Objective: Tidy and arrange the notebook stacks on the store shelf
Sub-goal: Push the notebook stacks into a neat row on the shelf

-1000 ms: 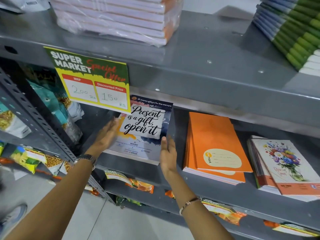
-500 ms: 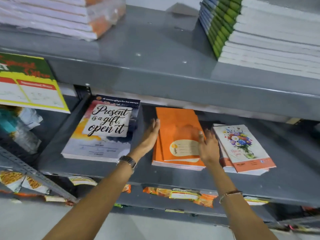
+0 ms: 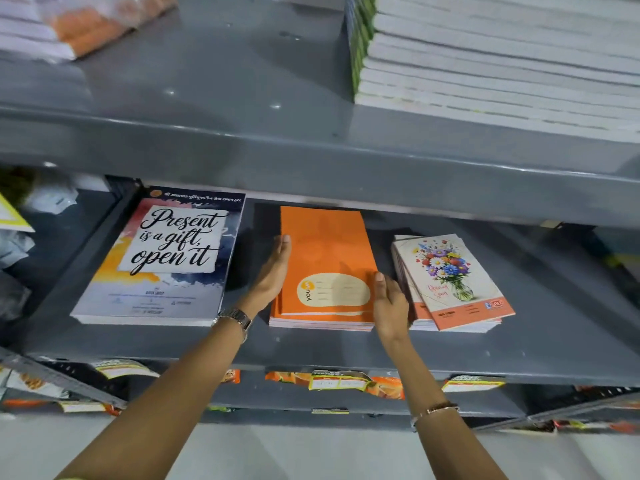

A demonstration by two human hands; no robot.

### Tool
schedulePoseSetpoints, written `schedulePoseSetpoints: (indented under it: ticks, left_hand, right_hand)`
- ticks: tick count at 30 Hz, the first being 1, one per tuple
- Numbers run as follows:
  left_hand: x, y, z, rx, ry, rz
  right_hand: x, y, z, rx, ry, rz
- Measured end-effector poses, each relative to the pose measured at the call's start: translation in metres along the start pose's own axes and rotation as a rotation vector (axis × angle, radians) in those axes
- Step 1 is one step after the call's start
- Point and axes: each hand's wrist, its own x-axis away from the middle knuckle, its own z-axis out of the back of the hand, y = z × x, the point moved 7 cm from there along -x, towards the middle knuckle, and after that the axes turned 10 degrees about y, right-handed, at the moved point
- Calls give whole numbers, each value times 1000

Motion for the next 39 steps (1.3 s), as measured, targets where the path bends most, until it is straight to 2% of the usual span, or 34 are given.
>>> schedulePoseSetpoints:
  ticks: [8, 20, 24, 26, 28, 31, 34, 37, 39]
  left_hand:
    - [4, -3, -6, 72, 9, -25]
    - [4, -9, -9, 76, 55, -56]
    - [8, -6, -3, 44, 185, -103]
    - [9, 1, 5, 83, 323, -157]
    - [13, 18, -1, 184, 377, -189]
    - [22, 52, -37, 357, 283, -169]
    - [35, 69, -100, 392, 71, -50]
    - [51, 71, -164, 337, -81, -11]
    - [54, 68, -186, 335, -51, -7]
  right_hand:
    - [19, 13, 2, -86, -16, 7]
    - [25, 19, -1, 25, -105, 59]
    - [33, 10, 3, 116, -111, 149]
    - [37, -7, 18, 72, -50, 250]
    - [33, -23, 45, 39, 38, 359]
    - [5, -30, 92, 65, 151, 414]
    - [-42, -7, 139, 77, 232, 250]
    - [-78, 27, 169, 272, 194, 113]
    - [-88, 42, 175, 294, 133, 67]
